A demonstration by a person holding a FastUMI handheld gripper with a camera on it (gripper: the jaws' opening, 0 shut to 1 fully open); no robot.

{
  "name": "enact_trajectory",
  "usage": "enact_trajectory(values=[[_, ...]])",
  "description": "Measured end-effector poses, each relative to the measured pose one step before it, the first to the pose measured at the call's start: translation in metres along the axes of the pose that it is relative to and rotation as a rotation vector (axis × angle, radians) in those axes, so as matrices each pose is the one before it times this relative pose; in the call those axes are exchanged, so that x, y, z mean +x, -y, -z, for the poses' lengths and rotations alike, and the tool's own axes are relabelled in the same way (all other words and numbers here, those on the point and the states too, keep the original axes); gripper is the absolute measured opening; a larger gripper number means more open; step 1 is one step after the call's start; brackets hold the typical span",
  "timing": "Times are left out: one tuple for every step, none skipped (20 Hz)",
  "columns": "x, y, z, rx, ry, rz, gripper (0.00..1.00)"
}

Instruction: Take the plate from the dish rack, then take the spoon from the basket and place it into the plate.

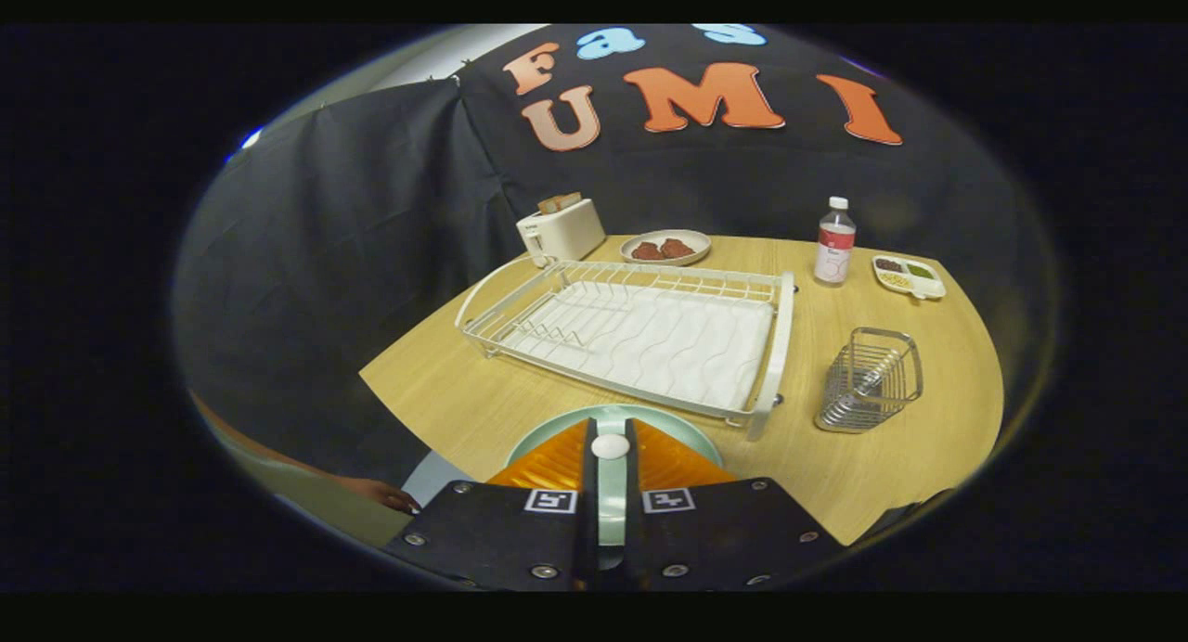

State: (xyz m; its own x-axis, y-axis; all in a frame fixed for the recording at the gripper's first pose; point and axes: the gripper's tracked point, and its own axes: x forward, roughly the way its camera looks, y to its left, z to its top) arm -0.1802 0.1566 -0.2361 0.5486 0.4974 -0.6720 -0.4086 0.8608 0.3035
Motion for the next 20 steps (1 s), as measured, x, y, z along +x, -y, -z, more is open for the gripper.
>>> enact_trajectory(values=[[0.00392,-0.0018,-0.00073,0.00697,-0.00065,-0.00491,0.11],[0.00243,-0.00101,-0.00012,0.00284,0.00118,-0.0047,0.11],[0.00362,-0.00084,0.0,0.00229,0.00005,-0.00005,0.11],[0.00342,0.00024,0.00251,0.00049,-0.00663,0.00013,0.11],[0.00182,-0.0014,0.00333,-0.00103,-0.00843,-0.00374,0.11],[0.00383,-0.00226,-0.00075,0.003,0.00447,-0.01161,0.13],[-0.00166,-0.00069,0.00106,0.00194,-0.0076,-0.00197,0.14],[-0.00022,0.00038,0.00337,0.00304,-0.01116,-0.00438,0.14],[-0.00015,0.00084,0.00339,0.00043,-0.01112,0.00007,0.14],[-0.00059,0.00193,0.00473,-0.00184,-0.01269,0.00135,0.15],[-0.00061,0.00167,0.00632,-0.00044,-0.01572,0.00211,0.15],[-0.00109,0.00269,0.00648,0.00513,-0.01656,0.00374,0.16],[-0.00024,0.0014,0.00675,0.0087,-0.01638,-0.00095,0.16],[-0.00017,0.00284,0.00662,0.01149,-0.01611,0.0046,0.17],[0.0002,0.0028,0.00556,0.01524,-0.01448,0.00057,0.17],[0.00104,0.00446,0.00534,0.01721,-0.01264,0.00639,0.18],[0.00163,0.00448,0.00486,0.01979,-0.01428,0.00453,0.2],[0.00142,0.00341,0.00529,0.0226,-0.01759,0.0047,0.21],[0.00264,0.00503,0.00423,0.01563,-0.0162,0.00806,0.22],[0.00003,0.00555,0.00327,0.01069,-0.00792,0.01186,0.25]])
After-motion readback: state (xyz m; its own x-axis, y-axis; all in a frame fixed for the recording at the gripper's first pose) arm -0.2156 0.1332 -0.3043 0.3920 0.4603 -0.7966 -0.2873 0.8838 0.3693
